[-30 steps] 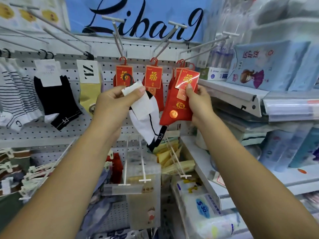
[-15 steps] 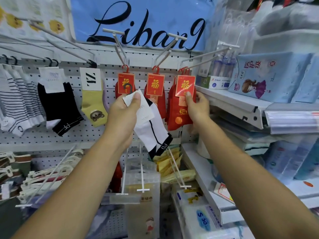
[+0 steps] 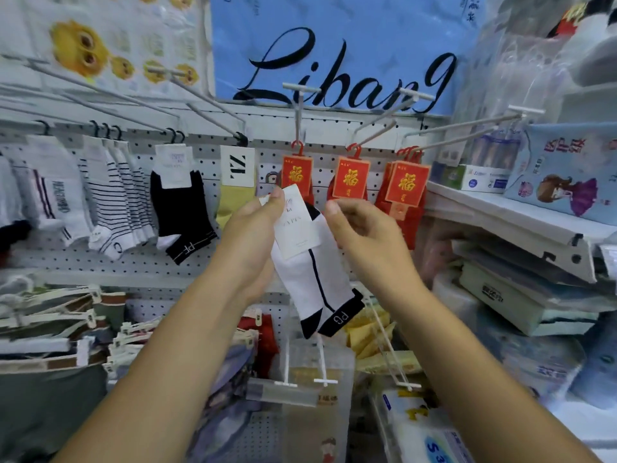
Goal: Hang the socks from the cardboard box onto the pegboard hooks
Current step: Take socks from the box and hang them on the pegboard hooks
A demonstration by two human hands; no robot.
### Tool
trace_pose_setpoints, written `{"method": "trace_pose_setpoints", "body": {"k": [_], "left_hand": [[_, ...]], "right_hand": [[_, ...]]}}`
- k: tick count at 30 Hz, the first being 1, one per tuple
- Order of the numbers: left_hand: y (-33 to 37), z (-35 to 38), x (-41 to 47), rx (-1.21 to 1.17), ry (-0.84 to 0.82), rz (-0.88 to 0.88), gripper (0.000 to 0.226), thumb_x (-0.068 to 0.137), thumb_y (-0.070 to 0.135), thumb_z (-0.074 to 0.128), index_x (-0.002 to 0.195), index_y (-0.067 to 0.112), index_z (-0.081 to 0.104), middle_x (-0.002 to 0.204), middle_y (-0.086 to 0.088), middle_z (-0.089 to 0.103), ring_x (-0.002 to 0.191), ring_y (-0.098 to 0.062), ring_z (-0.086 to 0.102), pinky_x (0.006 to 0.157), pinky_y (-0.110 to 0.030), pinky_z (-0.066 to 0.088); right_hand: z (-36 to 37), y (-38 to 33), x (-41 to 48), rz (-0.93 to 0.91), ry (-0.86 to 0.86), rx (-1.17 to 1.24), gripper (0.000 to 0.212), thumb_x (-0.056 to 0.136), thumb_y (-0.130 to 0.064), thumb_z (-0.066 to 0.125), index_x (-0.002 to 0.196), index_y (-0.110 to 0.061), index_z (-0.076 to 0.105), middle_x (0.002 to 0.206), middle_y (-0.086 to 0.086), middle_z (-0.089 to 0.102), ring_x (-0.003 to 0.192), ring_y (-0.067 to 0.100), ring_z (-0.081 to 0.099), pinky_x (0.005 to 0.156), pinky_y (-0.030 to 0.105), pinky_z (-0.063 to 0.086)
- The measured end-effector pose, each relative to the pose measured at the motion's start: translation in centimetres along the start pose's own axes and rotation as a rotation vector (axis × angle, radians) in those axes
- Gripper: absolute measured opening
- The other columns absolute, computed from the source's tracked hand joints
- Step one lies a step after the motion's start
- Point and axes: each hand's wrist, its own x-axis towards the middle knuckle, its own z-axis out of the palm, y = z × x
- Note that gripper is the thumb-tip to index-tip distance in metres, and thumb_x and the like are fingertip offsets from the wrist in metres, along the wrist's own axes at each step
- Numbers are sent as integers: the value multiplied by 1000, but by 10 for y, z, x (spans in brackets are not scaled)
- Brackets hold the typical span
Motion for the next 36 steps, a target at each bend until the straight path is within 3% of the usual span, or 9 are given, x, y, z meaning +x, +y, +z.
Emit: {"method": "trace_pose_setpoints", "body": {"k": [7, 11, 13, 15, 18, 23, 29, 33, 36], "left_hand": [[46, -85, -2, -42, 90, 73, 18, 103, 20, 58, 96, 10, 71, 82, -7, 76, 77, -19, 74, 69, -31, 61], [75, -161, 0, -25, 162, 77, 24, 102, 28, 60, 100, 9, 75, 95, -11, 79, 89, -25, 75, 87, -42, 59], [89, -207, 8, 91, 247, 117, 27, 101, 33, 60, 105, 11, 76, 102, -8, 79, 99, -23, 73, 93, -44, 54], [102, -255, 18, 218, 362, 188, 23, 100, 33, 62, 103, 15, 74, 100, 0, 78, 103, -18, 72, 86, -36, 54], [123, -326, 32, 390, 509, 298, 14, 98, 31, 64, 103, 19, 70, 103, 1, 74, 102, -14, 70, 78, -27, 51], [166, -415, 58, 518, 633, 508, 27, 94, 32, 72, 111, 14, 63, 103, 5, 67, 89, -1, 62, 71, -6, 46], [209, -469, 87, 618, 627, 662, 32, 89, 37, 76, 106, 13, 63, 98, 5, 71, 91, -6, 68, 81, -23, 54], [226, -489, 91, 584, 572, 793, 12, 90, 27, 77, 91, 24, 65, 88, 6, 73, 83, -9, 70, 75, -25, 55], [232, -497, 92, 593, 516, 814, 18, 89, 22, 78, 79, 34, 69, 82, 6, 75, 79, -14, 71, 72, -28, 56]], "right_hand": [[104, -48, 14, -98, -227, 37, 16, 96, -33, 66, 105, -21, 73, 93, -12, 75, 86, -4, 69, 73, 15, 53], [185, -67, 22, -124, -244, 15, 24, 95, -45, 61, 99, -23, 70, 94, 2, 74, 91, 22, 69, 82, 50, 56], [226, -76, 27, -86, -250, 70, 23, 97, -43, 60, 105, -22, 68, 102, 1, 73, 98, 20, 68, 87, 46, 56], [265, -85, 30, -31, -260, 131, 21, 98, -37, 61, 113, -22, 65, 112, -6, 71, 106, 12, 66, 91, 34, 55], [319, -97, 37, 17, -261, 187, 21, 98, -34, 62, 116, -24, 61, 117, -9, 69, 107, 8, 66, 93, 39, 56], [396, -119, 56, 10, -235, 201, 20, 99, -36, 60, 118, -31, 57, 124, -2, 67, 106, 15, 66, 85, 38, 57], [475, -142, 86, -14, -273, 180, 28, 97, -38, 62, 124, -33, 56, 122, 4, 69, 111, 21, 65, 65, 21, 43], [517, -156, 107, -109, -263, 111, 32, 100, -30, 60, 131, -23, 54, 111, -3, 65, 102, 17, 60, 65, 16, 40], [540, -162, 122, -147, -228, 91, 35, 100, -27, 59, 134, -17, 53, 104, -6, 65, 96, 14, 56, 72, 19, 42]]}}
